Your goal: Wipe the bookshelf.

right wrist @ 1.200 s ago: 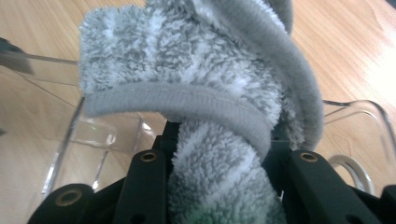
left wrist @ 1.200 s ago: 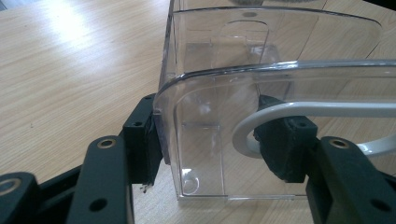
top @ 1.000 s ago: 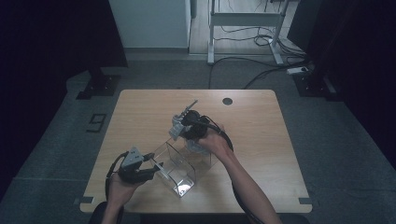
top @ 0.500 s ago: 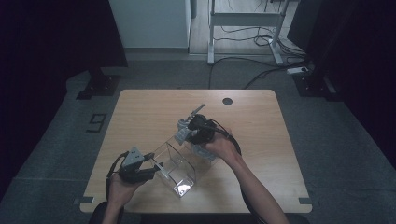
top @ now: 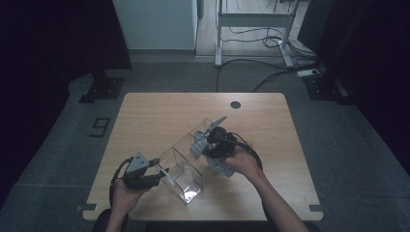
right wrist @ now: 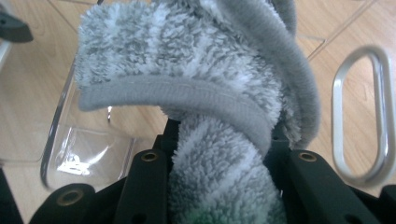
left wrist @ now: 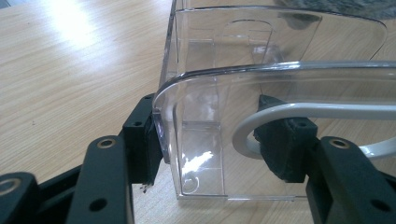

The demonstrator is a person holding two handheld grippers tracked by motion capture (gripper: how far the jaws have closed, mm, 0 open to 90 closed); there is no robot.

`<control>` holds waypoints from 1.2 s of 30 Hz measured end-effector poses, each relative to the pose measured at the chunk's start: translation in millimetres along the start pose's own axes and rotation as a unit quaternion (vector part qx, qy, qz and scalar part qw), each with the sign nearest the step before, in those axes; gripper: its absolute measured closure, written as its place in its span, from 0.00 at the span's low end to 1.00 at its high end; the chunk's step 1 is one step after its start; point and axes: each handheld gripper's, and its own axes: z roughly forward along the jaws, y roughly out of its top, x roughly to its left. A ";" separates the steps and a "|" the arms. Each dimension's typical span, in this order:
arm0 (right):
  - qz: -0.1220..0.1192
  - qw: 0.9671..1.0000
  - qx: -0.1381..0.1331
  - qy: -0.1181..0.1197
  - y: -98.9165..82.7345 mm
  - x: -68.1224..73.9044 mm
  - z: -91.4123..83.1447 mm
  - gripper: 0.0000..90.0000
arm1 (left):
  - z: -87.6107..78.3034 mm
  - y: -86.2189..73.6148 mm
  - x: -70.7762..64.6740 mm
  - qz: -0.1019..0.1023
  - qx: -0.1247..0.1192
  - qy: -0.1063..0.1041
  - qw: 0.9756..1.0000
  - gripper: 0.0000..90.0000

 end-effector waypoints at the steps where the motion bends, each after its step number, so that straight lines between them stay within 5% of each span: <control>1: -0.001 1.000 0.000 0.001 -3.2 0.2 -1.5 0.70 | 0.0 0.0 0.0 0.000 0.000 0.000 1.000 0.49; 17: 0.006 1.000 -0.006 0.000 -40.1 4.0 -8.6 0.71 | 0.5 0.0 -0.3 -0.001 -0.002 0.001 1.000 0.49; 22: 0.002 1.000 0.013 -0.008 -49.1 5.9 1.3 0.71 | 1.0 0.3 -0.7 -0.001 -0.002 0.002 1.000 0.49; 36: 0.027 1.000 0.005 -0.004 -63.6 1.9 18.4 0.72 | 2.7 1.4 -1.7 -0.005 -0.003 0.006 1.000 0.49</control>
